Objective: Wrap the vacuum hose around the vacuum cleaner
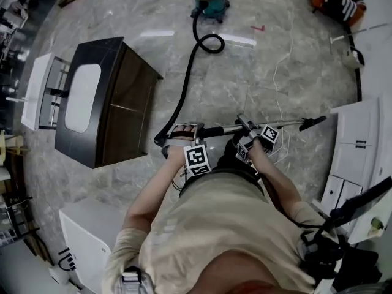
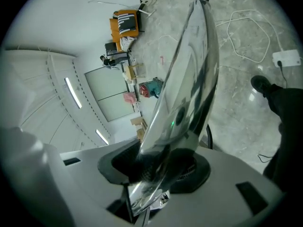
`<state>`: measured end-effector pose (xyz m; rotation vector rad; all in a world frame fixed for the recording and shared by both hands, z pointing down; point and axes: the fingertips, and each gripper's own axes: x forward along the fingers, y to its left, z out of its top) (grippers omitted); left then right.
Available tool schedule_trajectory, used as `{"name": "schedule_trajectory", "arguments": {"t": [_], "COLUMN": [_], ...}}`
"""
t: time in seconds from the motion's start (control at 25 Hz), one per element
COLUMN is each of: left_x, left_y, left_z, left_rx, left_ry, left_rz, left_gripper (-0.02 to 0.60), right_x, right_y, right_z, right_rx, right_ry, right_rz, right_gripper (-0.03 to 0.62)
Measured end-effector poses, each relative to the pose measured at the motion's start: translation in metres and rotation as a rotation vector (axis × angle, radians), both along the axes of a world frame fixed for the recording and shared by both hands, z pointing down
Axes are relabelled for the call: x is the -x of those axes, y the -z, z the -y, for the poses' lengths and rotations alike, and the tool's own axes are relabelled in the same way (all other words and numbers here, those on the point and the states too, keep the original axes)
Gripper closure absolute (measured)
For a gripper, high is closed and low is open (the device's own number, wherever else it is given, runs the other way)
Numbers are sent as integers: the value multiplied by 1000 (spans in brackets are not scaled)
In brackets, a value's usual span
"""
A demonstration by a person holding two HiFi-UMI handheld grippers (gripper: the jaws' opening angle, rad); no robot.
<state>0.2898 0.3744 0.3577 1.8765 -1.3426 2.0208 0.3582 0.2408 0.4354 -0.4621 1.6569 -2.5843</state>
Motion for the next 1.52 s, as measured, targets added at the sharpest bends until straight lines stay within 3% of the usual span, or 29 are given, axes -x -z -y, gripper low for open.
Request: {"name": "schedule_trajectory", "arguments": {"t": [0.2, 0.4, 0.52, 0.68, 0.84, 1.0, 1.08, 1.2, 1.52], "left_x": [13, 17, 18, 26, 45, 76, 92, 116, 148], "left_y": [13, 22, 32, 50, 68, 100, 105, 105, 106], "left_z": [70, 114, 141, 176, 203, 232, 242, 261, 323], "left_rx": [-3, 10, 7, -19, 12, -36, -17, 23, 27], "left_ry": [27, 109, 141, 177, 252, 304, 310, 280, 284], "left_rz": [5, -151, -281, -550, -888, -1270, -1392, -1444, -1508], "left_gripper": [509, 489, 446, 419, 403, 403, 403, 391, 388], "right_x": [22, 44, 59, 82, 111, 139, 156, 181, 213], "right_y": [5, 14, 21, 23, 23, 26, 26, 23, 23], "right_z": [75, 134, 170, 218, 251, 289, 301, 319, 382], "right_rx": [-9, -57, -73, -87, -77, -78, -80, -76, -75], "right_ry": [-33, -61, -94, -152, -175, -183, -164, -159, -145], "right_rz": [18, 20, 23, 13, -1, -39, -50, -50, -72], "right_gripper": [434, 434, 434, 434, 434, 431, 427, 426, 425]}}
